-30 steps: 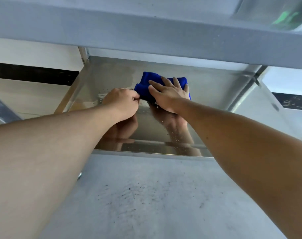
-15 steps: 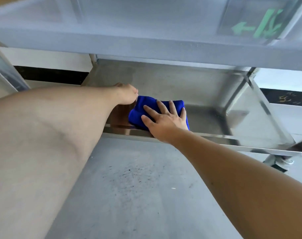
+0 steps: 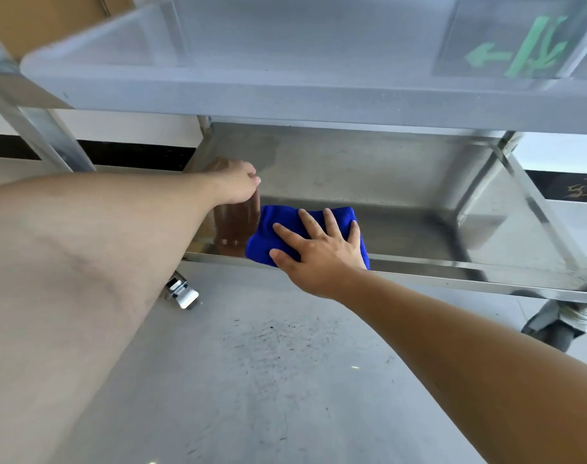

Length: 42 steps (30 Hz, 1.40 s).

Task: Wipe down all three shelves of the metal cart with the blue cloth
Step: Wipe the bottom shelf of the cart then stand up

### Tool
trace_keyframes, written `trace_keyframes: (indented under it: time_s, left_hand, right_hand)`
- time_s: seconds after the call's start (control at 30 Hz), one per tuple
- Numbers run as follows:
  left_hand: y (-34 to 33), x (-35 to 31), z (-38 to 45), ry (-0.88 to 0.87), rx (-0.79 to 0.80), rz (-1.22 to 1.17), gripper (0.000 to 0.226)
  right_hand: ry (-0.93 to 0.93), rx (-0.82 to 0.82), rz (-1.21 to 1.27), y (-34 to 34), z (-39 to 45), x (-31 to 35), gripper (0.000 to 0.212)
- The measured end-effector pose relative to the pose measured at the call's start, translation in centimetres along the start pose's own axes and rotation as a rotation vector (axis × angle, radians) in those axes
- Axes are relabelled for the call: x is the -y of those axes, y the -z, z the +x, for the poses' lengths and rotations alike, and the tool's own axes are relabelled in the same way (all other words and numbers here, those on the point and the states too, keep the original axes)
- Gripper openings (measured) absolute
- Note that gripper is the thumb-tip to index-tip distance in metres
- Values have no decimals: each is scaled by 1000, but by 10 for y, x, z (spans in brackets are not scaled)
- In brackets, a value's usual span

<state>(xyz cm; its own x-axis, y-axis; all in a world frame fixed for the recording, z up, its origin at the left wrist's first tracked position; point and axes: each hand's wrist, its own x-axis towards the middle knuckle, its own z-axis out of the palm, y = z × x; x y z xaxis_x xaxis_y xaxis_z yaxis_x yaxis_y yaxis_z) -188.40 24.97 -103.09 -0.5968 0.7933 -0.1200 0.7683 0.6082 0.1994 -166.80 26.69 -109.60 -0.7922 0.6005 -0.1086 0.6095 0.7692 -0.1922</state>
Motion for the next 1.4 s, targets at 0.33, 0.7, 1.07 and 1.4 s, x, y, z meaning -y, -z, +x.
trace_keyframes:
  time_s: [0.33, 0.7, 1.07, 1.4]
  left_hand:
    - [17, 93, -10, 170, -29, -10, 31]
    - [8, 92, -1, 141, -148, -159, 39]
    - [-15, 83, 1, -33, -448, -261, 32]
    - [-35, 77, -1, -101, -398, 5, 30]
  right_hand:
    - [110, -4, -35, -10, 40, 65, 63]
    - [105, -54, -25, -9, 116, 118, 61]
    - [-12, -91, -17, 4, 202, 88, 55]
    - [-54, -133, -19, 14, 265, 77, 57]
